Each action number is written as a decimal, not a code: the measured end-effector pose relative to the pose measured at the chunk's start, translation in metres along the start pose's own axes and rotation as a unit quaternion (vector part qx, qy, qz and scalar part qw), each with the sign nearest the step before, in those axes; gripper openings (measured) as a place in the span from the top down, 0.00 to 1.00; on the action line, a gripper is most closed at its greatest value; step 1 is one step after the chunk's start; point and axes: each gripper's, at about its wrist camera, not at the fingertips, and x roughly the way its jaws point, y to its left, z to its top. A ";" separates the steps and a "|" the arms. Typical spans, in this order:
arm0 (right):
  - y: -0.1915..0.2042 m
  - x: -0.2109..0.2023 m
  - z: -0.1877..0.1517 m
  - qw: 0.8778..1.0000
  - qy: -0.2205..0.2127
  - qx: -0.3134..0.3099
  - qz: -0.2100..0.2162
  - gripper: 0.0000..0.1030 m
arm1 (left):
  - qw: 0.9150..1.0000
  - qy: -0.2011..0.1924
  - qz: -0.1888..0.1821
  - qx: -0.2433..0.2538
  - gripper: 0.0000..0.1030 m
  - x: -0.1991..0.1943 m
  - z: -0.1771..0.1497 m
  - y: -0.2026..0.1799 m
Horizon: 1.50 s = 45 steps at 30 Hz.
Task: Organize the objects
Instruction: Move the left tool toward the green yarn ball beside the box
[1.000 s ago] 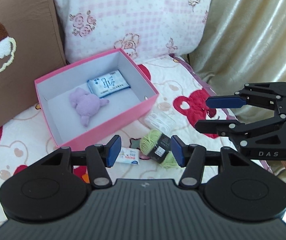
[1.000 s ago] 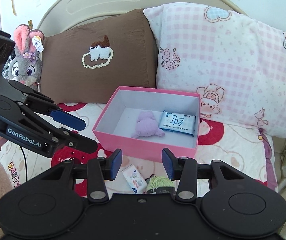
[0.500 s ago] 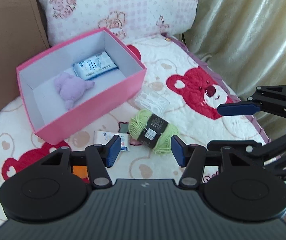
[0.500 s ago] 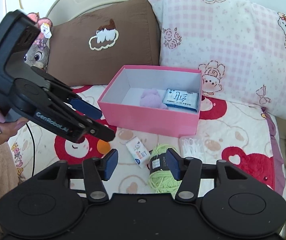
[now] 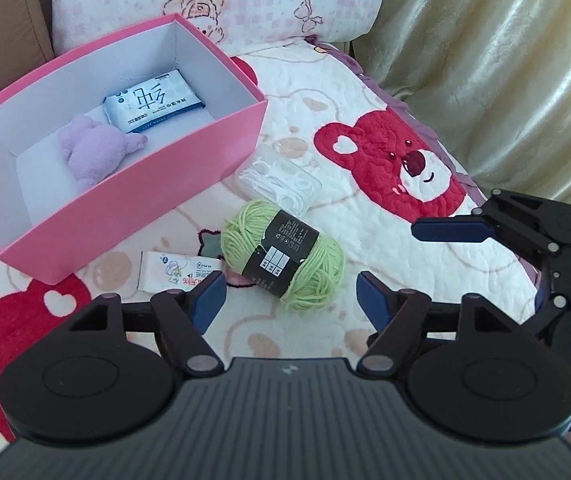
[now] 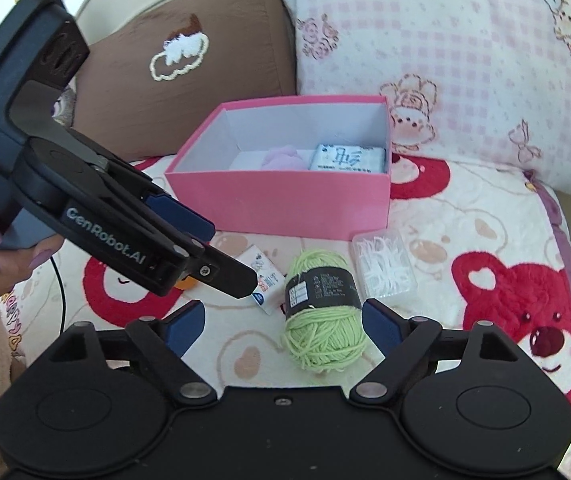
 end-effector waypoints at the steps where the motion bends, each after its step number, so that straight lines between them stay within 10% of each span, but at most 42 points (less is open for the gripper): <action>1: -0.001 0.004 -0.001 1.000 0.002 0.004 -0.002 0.14 | 1.000 0.000 0.001 0.002 0.28 0.003 -0.001 0.002; 17: -0.015 0.071 -0.031 0.997 0.036 0.049 -0.048 0.14 | 0.999 -0.041 -0.030 -0.012 0.20 0.078 0.000 0.040; 34: -0.021 0.095 -0.044 0.985 0.079 0.156 -0.007 0.14 | 0.993 -0.091 -0.078 -0.014 0.19 0.109 -0.010 0.056; 45: -0.014 0.107 -0.041 0.981 0.080 0.177 -0.007 0.14 | 0.989 -0.080 -0.124 -0.007 0.33 0.109 -0.021 0.057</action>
